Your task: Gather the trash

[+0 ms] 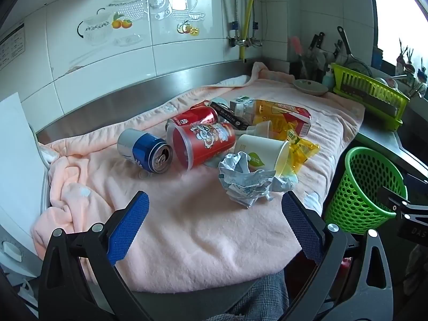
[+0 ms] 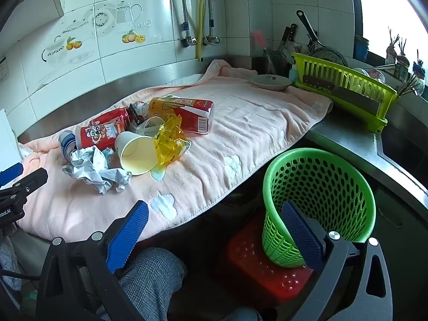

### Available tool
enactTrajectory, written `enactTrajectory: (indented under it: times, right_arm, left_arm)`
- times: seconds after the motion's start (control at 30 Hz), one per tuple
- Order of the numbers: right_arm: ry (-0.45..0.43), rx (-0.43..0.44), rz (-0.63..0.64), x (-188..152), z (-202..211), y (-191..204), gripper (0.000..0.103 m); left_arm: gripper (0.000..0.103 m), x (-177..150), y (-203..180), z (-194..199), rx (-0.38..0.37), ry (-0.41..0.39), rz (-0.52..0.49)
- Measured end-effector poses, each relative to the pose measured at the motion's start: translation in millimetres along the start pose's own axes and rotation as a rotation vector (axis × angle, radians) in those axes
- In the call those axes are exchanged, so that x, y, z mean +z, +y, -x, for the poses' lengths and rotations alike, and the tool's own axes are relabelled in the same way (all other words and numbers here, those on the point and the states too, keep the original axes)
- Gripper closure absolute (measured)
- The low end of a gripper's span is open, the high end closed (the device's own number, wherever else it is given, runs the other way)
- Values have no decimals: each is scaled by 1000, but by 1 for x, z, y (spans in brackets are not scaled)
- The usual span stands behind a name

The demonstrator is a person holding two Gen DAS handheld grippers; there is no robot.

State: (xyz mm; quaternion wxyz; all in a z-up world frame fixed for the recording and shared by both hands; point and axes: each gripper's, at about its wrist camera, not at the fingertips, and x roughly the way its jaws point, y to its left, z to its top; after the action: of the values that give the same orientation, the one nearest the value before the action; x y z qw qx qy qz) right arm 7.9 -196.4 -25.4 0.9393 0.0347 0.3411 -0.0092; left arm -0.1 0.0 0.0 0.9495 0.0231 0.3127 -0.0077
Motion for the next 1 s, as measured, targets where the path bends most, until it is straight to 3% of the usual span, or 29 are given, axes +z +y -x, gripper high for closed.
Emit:
enactTrajectory:
  times: [1.0]
  right_arm:
    - [10,4,-8,-2,-5,-2,6]
  left_arm:
    - [5,0,2,-3,6,7,6]
